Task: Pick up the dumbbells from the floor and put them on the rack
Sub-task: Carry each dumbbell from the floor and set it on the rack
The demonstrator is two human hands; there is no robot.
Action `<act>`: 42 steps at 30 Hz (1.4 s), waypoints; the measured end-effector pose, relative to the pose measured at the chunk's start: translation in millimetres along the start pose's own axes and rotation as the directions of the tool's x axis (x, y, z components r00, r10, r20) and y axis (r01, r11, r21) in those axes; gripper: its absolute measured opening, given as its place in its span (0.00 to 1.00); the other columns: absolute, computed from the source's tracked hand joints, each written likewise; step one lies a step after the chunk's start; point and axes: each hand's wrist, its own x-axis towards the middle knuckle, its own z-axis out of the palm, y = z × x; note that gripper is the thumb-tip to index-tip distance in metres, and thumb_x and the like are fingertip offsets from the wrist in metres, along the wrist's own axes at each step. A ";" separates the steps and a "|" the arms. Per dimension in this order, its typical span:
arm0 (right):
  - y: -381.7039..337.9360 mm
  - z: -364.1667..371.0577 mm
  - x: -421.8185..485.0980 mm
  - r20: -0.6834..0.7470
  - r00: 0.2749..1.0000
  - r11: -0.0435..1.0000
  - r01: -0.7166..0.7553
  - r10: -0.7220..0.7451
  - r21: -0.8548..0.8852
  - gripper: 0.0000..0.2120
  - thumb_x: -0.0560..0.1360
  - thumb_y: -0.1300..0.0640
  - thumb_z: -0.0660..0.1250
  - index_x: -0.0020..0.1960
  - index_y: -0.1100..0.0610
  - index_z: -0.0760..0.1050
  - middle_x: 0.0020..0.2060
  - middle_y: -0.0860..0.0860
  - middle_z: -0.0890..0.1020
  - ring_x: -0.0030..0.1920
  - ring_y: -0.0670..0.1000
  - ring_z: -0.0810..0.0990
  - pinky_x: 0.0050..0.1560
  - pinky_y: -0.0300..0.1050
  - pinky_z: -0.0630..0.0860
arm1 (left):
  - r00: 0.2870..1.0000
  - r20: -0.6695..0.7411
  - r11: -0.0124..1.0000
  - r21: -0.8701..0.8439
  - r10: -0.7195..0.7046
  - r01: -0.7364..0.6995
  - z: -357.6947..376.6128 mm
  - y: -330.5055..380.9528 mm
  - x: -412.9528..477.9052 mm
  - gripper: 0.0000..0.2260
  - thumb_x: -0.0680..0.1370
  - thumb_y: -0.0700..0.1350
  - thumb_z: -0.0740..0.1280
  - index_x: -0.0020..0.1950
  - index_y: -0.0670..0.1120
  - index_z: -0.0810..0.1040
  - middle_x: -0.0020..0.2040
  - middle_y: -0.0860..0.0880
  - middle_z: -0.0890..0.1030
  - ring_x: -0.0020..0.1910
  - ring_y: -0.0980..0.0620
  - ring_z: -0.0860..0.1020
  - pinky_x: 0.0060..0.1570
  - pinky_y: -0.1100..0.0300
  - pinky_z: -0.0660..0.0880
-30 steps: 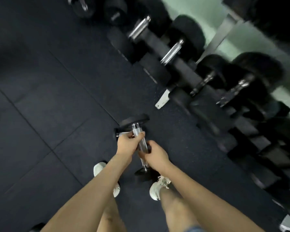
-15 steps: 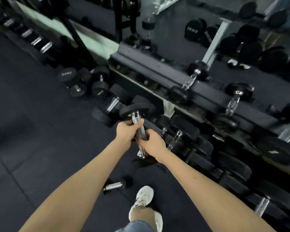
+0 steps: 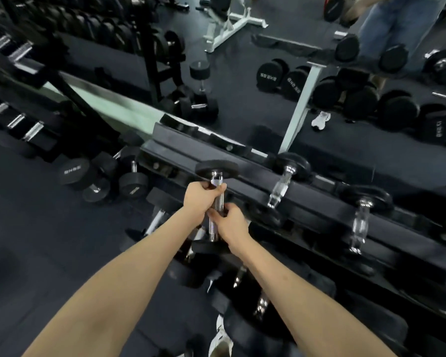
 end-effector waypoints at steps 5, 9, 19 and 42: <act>-29.4 28.6 86.4 -0.012 0.988 0.965 -0.150 0.156 0.215 0.14 0.76 0.50 0.65 0.58 0.56 0.71 0.48 0.50 0.80 0.48 0.52 0.79 0.51 0.50 0.77 | 0.998 0.052 0.971 0.233 0.035 -0.046 -4.0 31.6 91.7 0.14 0.70 0.50 0.74 0.44 0.39 0.83 0.44 0.39 0.85 0.45 0.42 0.82 0.50 0.49 0.78; -40.3 44.1 142.1 -0.028 0.969 0.924 -0.227 0.247 0.308 0.11 0.76 0.50 0.65 0.53 0.56 0.70 0.44 0.52 0.79 0.46 0.54 0.79 0.45 0.49 0.76 | 0.990 0.129 0.936 0.340 0.052 -0.093 3.0 43.6 146.5 0.14 0.71 0.51 0.73 0.46 0.41 0.83 0.45 0.39 0.85 0.44 0.43 0.82 0.48 0.49 0.78; -36.1 34.0 208.7 -0.062 0.934 0.889 -0.314 0.353 0.333 0.10 0.78 0.54 0.63 0.55 0.59 0.69 0.42 0.50 0.76 0.40 0.48 0.74 0.33 0.39 0.70 | 0.975 0.223 0.916 0.388 0.012 -0.100 37.4 40.4 210.9 0.11 0.71 0.49 0.72 0.48 0.44 0.83 0.47 0.44 0.85 0.49 0.46 0.82 0.55 0.48 0.78; -36.0 30.8 86.5 -0.275 0.949 0.913 0.031 -0.155 -0.407 0.17 0.77 0.49 0.63 0.63 0.55 0.69 0.54 0.52 0.80 0.52 0.55 0.80 0.49 0.47 0.72 | 0.992 -0.125 0.962 0.271 0.013 0.021 -59.6 -24.2 131.1 0.13 0.73 0.50 0.71 0.51 0.42 0.82 0.49 0.44 0.84 0.50 0.48 0.81 0.50 0.60 0.73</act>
